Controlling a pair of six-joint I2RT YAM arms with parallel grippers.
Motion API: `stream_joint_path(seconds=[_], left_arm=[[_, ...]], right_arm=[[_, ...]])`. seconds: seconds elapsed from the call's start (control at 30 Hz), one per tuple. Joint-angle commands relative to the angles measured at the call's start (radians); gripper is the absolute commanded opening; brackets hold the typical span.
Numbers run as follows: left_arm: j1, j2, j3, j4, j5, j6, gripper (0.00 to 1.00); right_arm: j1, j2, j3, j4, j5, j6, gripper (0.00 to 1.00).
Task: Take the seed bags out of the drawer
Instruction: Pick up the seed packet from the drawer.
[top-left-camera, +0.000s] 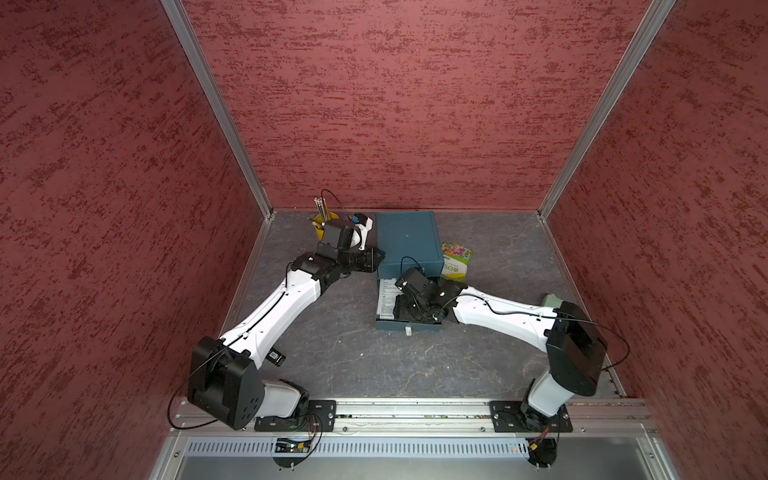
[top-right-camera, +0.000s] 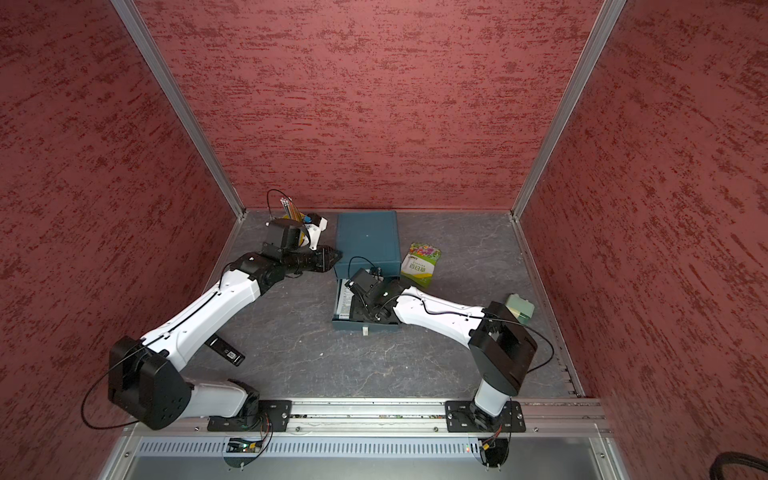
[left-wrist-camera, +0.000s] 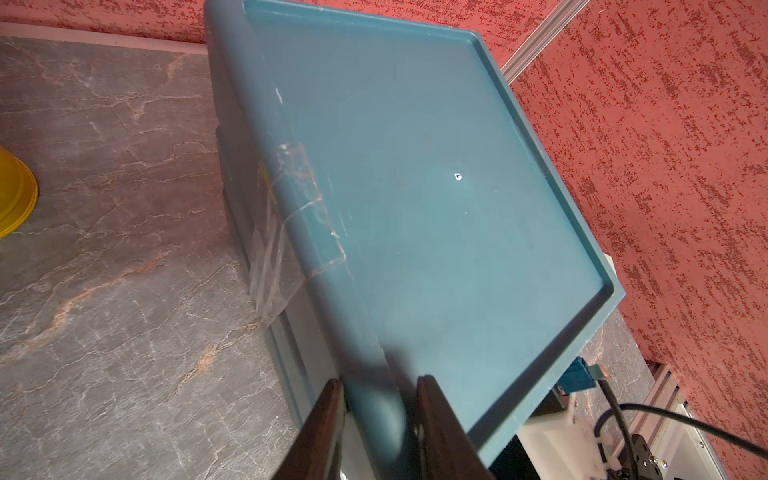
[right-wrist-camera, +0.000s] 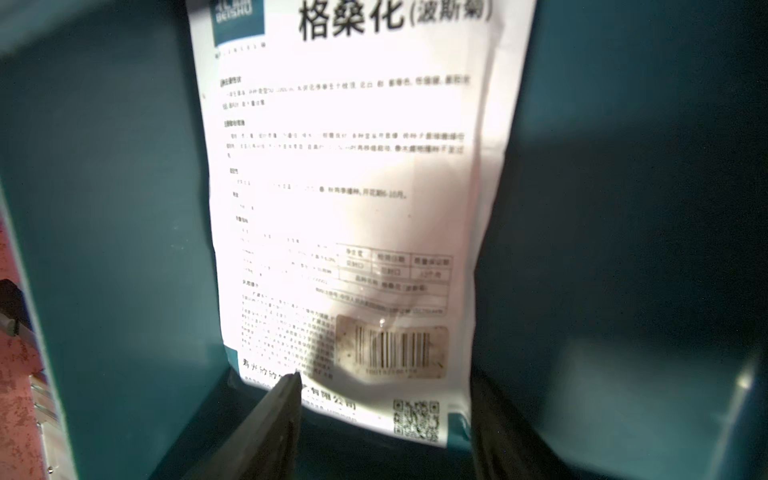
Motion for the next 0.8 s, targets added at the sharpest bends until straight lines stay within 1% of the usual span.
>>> stream_joint_path(seconds=[0.0, 0.2, 0.37, 0.63, 0.77], left_arm=[[-0.035, 0.051, -0.063, -0.265, 0.119, 0.047, 0.32], [-0.033, 0.054, -0.06, -0.27, 0.121, 0.053, 0.31], [-0.03, 0.06, -0.052, -0.277, 0.119, 0.06, 0.31], [-0.023, 0.06, -0.049, -0.28, 0.115, 0.065, 0.32], [-0.019, 0.061, -0.052, -0.279, 0.111, 0.066, 0.32]], right_arm=[[-0.025, 0.065, -0.043, 0.185, 0.029, 0.097, 0.62], [-0.027, 0.057, -0.072, 0.235, 0.055, 0.122, 0.52], [-0.026, 0.036, -0.074, 0.24, 0.087, 0.129, 0.44], [-0.025, -0.025, -0.072, 0.222, 0.118, 0.145, 0.22], [-0.025, -0.044, -0.057, 0.21, 0.112, 0.157, 0.15]])
